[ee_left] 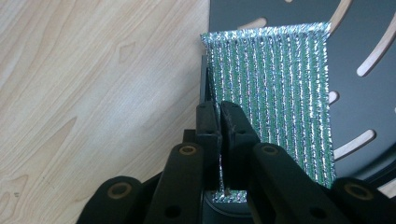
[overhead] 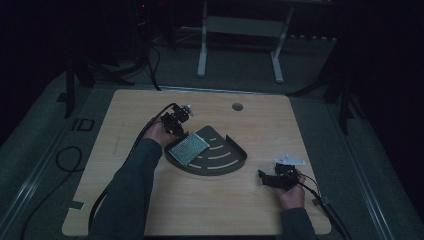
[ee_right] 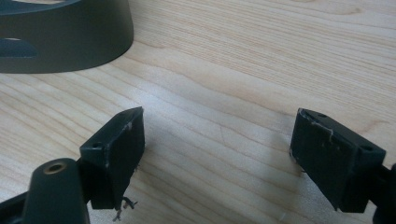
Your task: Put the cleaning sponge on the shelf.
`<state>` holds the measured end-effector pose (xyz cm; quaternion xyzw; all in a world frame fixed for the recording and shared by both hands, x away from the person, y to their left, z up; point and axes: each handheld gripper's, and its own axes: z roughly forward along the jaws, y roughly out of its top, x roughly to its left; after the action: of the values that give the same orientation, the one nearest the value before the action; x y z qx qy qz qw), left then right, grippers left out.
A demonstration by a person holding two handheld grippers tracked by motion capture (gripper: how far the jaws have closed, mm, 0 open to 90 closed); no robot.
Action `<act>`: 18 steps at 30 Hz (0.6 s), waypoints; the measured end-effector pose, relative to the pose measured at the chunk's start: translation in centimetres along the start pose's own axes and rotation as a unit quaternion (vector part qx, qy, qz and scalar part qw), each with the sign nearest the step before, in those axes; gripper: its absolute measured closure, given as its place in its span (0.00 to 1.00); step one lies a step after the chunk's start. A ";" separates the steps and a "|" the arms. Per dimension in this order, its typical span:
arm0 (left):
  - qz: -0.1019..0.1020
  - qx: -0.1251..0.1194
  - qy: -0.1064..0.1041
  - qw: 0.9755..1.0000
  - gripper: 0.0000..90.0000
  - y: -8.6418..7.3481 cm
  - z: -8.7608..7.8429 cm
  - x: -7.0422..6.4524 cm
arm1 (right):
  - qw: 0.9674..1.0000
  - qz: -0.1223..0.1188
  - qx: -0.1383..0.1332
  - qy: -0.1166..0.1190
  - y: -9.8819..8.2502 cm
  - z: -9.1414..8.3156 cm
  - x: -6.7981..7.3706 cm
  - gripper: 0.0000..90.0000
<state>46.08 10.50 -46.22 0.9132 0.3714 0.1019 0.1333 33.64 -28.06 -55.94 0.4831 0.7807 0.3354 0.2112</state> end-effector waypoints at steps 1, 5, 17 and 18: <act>-0.003 -0.008 -0.006 1.000 0.92 -0.1 -0.3 0.1 | 1.000 0.000 0.000 0.000 0.0 0.0 0.0 0.19; -0.014 -0.026 -0.022 0.999 0.88 -0.5 -1.0 0.5 | 1.000 0.000 0.000 0.000 0.0 0.0 0.0 0.19; -0.059 -0.071 -0.033 0.995 0.74 -2.0 -3.2 2.0 | 1.000 0.000 0.000 0.000 0.0 0.0 0.0 0.19; -0.072 -0.086 -0.039 0.993 0.73 -2.5 -3.5 2.3 | 1.000 0.000 0.000 0.000 0.0 0.0 0.0 0.19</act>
<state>45.10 14.43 -43.48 0.8726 0.4201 0.0877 0.2331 33.64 -28.06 -55.94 0.4832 0.7807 0.3354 0.2112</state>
